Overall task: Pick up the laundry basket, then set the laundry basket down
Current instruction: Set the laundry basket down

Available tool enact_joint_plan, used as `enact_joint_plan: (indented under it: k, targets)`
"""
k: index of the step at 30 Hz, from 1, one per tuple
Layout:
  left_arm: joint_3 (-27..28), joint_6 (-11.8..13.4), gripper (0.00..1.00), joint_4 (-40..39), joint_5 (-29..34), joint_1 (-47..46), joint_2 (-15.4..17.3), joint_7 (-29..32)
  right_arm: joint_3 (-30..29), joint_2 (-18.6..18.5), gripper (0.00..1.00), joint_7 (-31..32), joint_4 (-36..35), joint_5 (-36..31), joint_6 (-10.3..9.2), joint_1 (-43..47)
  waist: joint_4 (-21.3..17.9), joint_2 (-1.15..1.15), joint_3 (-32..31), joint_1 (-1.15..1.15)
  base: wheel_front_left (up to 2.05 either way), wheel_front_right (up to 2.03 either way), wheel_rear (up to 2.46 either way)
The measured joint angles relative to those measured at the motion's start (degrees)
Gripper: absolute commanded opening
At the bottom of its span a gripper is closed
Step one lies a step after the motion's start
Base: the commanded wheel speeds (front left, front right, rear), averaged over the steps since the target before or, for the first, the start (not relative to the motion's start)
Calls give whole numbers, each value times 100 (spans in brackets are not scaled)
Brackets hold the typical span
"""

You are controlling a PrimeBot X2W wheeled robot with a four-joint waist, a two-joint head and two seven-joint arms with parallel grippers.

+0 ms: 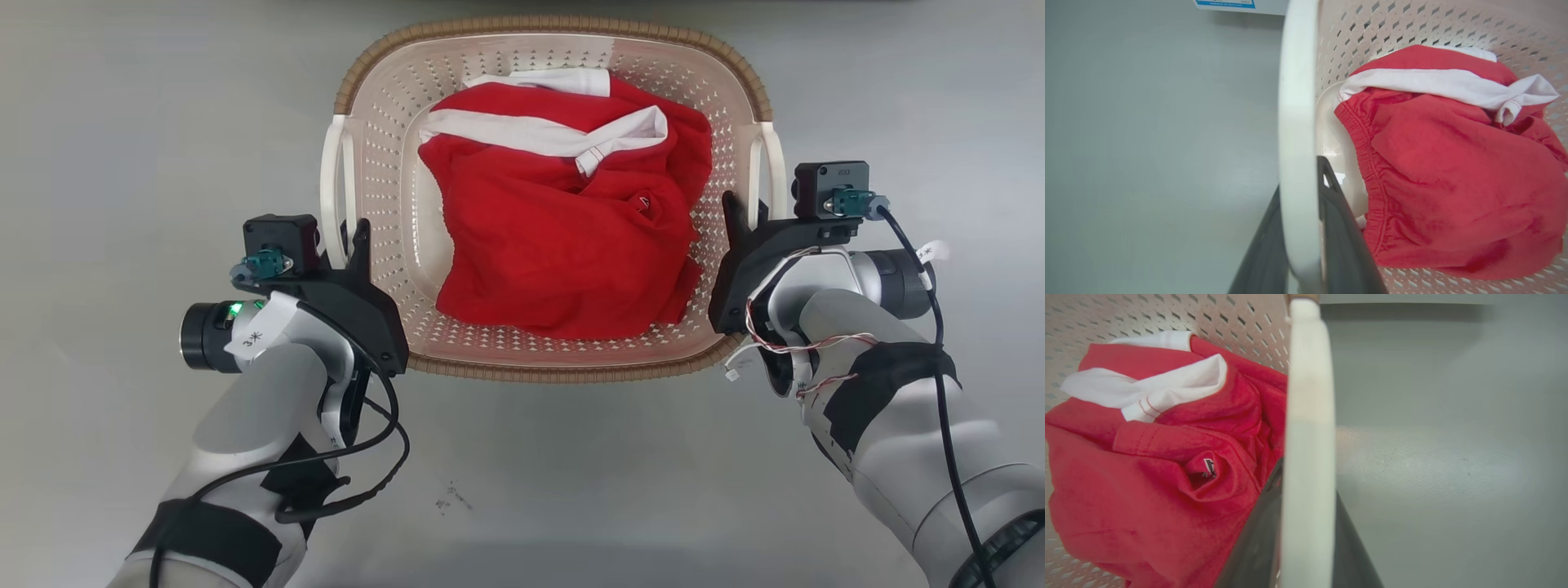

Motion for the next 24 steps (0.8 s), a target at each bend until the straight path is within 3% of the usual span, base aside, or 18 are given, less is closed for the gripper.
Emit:
enact_joint_plan:
  k: [19,20,21,22,23,24]
  targets:
    - [-5,-46,0,167,115,-237,-43,-102,4,56,0,-301,255,-16,111,-137,84,-1,412,-2,0,0,0]
    - [-7,-46,4,176,116,-238,-43,-125,4,63,15,-315,268,-38,112,-138,82,-1,416,-2,0,0,0]
    - [-7,-46,15,185,124,-239,-44,-143,5,69,27,-326,285,-63,115,-141,81,-1,418,-2,0,0,0]
    - [-7,-46,15,196,134,-240,-44,-144,10,73,27,-335,299,-68,127,-143,79,-2,421,-2,0,0,0]
    - [-8,-47,38,198,154,-245,-42,-146,27,73,40,-349,321,-103,134,-145,78,-1,422,-2,0,0,0]
    - [-8,-47,62,201,166,-264,-42,-153,42,77,65,-358,331,-125,135,-145,77,-2,423,-2,0,0,0]
